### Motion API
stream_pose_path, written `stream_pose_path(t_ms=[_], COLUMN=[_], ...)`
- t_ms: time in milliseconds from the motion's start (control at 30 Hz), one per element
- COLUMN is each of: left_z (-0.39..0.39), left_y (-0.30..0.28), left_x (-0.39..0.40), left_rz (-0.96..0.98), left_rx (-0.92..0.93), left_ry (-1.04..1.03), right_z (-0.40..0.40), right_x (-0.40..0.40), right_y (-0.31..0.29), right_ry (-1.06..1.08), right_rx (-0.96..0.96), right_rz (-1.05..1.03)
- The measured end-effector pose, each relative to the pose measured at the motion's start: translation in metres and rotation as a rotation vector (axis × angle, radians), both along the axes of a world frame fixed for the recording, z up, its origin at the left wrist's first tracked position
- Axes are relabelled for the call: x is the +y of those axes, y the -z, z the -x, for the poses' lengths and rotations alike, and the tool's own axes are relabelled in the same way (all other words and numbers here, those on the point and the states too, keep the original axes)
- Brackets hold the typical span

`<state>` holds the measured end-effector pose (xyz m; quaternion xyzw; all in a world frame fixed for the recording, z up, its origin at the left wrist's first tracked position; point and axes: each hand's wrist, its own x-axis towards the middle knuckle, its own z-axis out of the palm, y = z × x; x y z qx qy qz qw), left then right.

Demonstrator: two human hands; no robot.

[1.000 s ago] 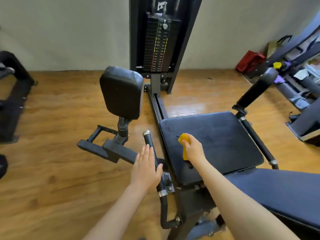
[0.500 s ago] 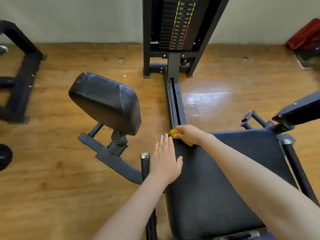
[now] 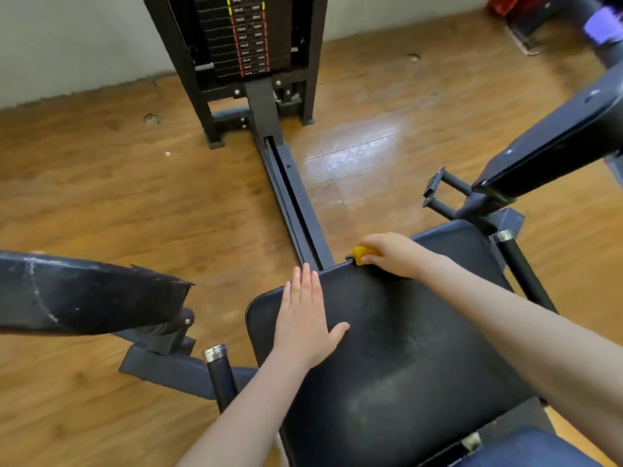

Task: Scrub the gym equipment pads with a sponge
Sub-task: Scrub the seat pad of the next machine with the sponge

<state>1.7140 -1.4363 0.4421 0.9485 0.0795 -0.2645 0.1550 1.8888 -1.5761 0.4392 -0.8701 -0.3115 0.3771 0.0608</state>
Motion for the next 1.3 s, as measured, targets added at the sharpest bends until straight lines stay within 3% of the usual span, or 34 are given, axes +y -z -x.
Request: stream_pose_path(t_ms=[133,300,533,1000,1300], left_z=[-0.014,-0.031,-0.037,-0.038,-0.037], left_y=[0.003,0.005,0.011,0.015,0.017], left_x=[-0.013,-0.022,-0.036,-0.038,-0.034], left_rz=[-0.032,-0.011,-0.027,-0.060,-0.074], left_rx=[-0.011,-0.017,0.003,-0.010,-0.041], left_ry=[0.109,0.192,0.228,0.249,0.290], right_z=[-0.014,-0.045,-0.056,0.030,0.108], right_x=[-0.040,-0.090,-0.142,-0.215,-0.265], right_y=[0.000,-0.002,0.001,-0.013,-0.021], right_ry=[0.088,0.244,0.809,1.099,1.213], right_rx=[-0.065,-0.131,-0.183,-0.016,-0.028], right_rz=[-0.135,-0.120,-0.242,-0.145,0.075])
